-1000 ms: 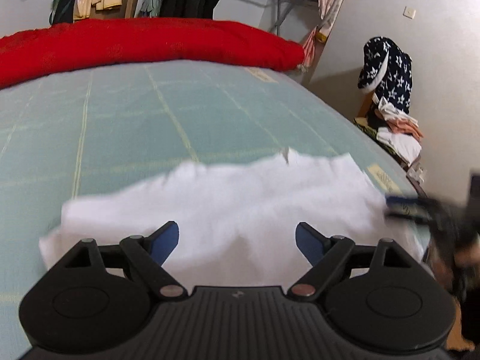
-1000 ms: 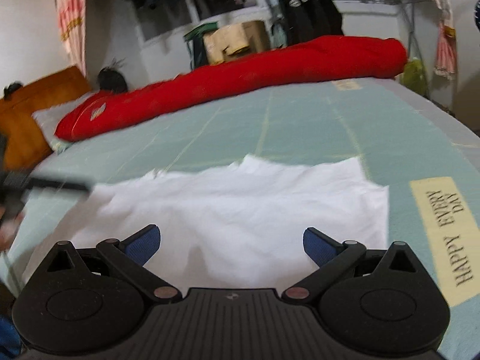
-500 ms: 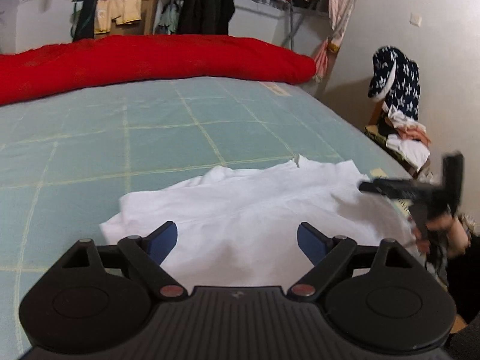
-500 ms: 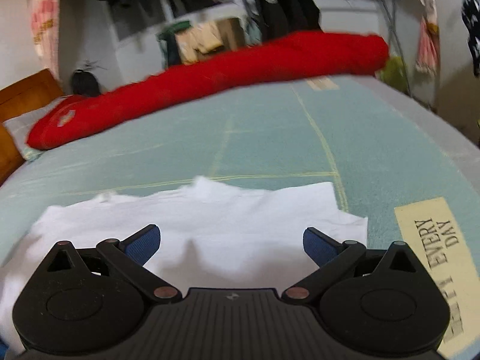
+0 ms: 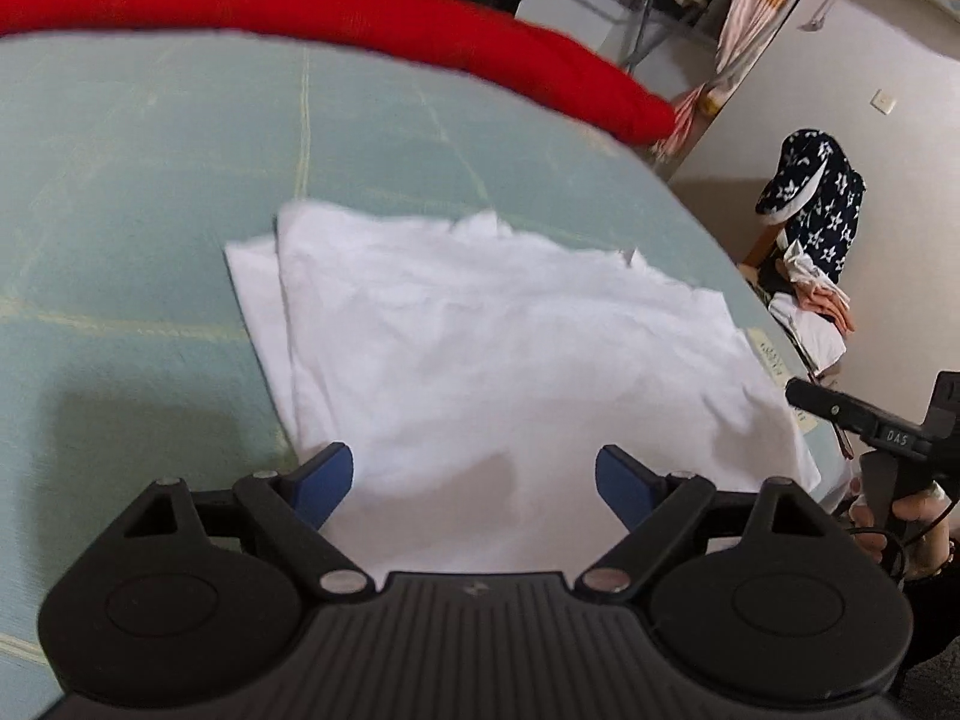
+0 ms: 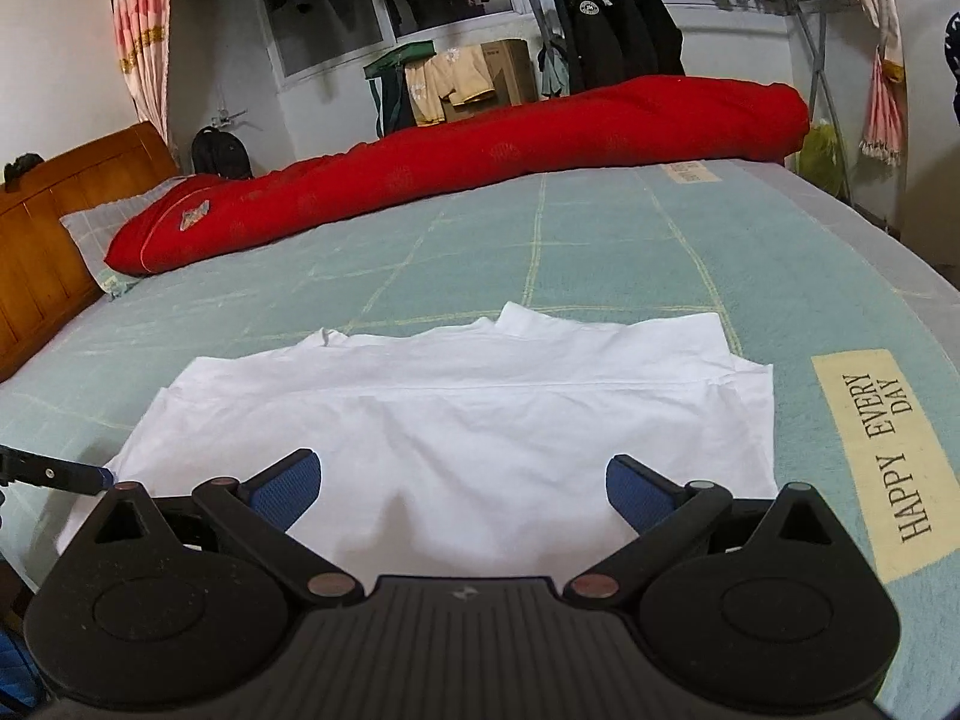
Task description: Fold clothes
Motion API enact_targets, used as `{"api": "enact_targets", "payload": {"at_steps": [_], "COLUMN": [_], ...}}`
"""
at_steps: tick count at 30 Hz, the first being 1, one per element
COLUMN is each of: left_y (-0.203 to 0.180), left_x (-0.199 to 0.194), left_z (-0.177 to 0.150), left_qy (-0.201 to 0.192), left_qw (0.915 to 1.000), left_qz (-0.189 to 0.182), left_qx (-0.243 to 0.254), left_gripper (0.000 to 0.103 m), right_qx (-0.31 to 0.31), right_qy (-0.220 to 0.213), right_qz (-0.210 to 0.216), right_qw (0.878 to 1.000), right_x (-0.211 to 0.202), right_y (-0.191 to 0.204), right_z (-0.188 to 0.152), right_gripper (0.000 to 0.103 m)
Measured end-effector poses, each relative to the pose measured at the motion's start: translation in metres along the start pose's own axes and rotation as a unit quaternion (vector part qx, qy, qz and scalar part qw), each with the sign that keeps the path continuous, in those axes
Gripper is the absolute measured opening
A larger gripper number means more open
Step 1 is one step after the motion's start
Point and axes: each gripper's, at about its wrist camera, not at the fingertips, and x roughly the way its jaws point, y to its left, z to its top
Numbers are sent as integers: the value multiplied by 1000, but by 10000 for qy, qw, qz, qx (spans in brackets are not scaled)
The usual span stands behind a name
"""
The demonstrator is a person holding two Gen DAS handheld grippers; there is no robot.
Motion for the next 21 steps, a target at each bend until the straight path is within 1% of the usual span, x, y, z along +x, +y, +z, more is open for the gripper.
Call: {"api": "enact_targets", "payload": {"at_steps": [4, 6, 7, 10, 13, 15, 17, 18, 21], "left_y": [5, 4, 3, 1, 0, -5, -8, -7, 8], "left_x": [-8, -6, -4, 0, -10, -21, -31, -34, -30], "left_z": [8, 1, -4, -26, -40, -40, -33, -27, -11], "left_qy": [-62, 101, 228, 643, 793, 699, 439, 299, 29], "left_qw": [9999, 9995, 9992, 9978, 9968, 9974, 9987, 9993, 9996], "left_qz": [-43, -268, -315, -157, -110, -41, 0, -48, -219], "left_qx": [-104, -112, -95, -6, 50, 143, 247, 218, -200], "left_gripper": [88, 88, 88, 88, 88, 88, 88, 88, 88], "right_qx": [53, 3, -31, -70, -42, -28, -24, 10, 152], "right_qy": [1, -19, -21, -5, -22, -29, -41, -35, 5], "right_qz": [89, 161, 167, 117, 79, 93, 106, 151, 361], "right_qw": [9999, 9999, 9999, 9999, 10000, 9999, 9999, 9999, 9992], "right_x": [-2, -4, -5, -9, -12, -13, -11, -11, -8], "right_y": [8, 13, 16, 20, 21, 23, 25, 26, 29], "right_z": [-1, -2, -2, -4, -3, -2, -2, -1, 0], "right_gripper": [103, 103, 103, 103, 103, 103, 103, 103, 103]}}
